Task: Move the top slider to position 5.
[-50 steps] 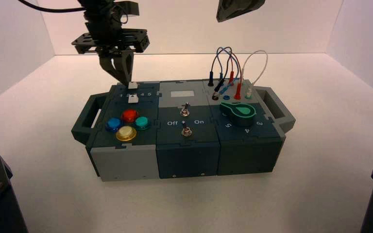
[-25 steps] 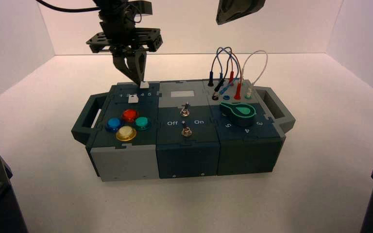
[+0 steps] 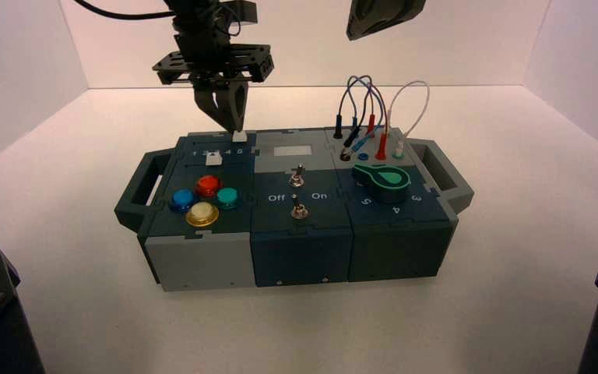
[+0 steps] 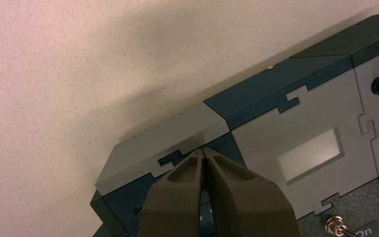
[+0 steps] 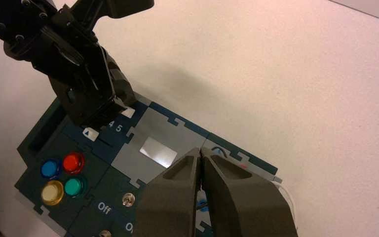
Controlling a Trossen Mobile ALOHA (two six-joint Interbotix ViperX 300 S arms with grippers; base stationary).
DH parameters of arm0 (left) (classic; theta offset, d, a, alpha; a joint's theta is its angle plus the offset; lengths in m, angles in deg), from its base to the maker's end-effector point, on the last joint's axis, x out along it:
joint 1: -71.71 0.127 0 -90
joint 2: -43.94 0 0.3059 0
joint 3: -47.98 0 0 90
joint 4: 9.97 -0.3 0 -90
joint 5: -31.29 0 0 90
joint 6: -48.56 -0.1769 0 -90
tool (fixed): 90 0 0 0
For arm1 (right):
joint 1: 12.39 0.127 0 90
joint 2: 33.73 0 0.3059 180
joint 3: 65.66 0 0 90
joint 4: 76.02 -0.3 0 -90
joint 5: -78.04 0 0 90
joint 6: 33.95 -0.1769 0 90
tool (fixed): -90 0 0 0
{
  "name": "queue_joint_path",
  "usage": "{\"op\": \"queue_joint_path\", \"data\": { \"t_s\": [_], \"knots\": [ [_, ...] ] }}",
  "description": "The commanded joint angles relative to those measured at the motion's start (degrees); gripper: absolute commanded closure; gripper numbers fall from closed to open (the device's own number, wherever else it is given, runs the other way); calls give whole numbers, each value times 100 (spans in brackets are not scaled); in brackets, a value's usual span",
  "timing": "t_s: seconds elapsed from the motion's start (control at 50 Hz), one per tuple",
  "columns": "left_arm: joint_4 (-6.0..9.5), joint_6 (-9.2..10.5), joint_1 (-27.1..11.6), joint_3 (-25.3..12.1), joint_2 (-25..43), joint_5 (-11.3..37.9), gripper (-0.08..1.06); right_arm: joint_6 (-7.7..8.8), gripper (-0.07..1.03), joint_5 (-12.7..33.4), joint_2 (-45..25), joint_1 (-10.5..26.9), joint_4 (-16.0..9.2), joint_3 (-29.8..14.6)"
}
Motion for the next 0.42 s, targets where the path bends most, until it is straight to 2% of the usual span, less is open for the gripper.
{"op": "queue_joint_path", "data": {
  "t_s": [0.02,0.18,0.42],
  "knots": [
    [-44,-9,0,88,-167,149,100,-9,99,9,44,26,-18,-149],
    [-97,-9,62,308,-659,281,101,-9,99,26,44,26,-18,-149],
    [-97,0,141,624,-1125,325,101,-9,99,26,-9,26,-18,-141]
  ]
}}
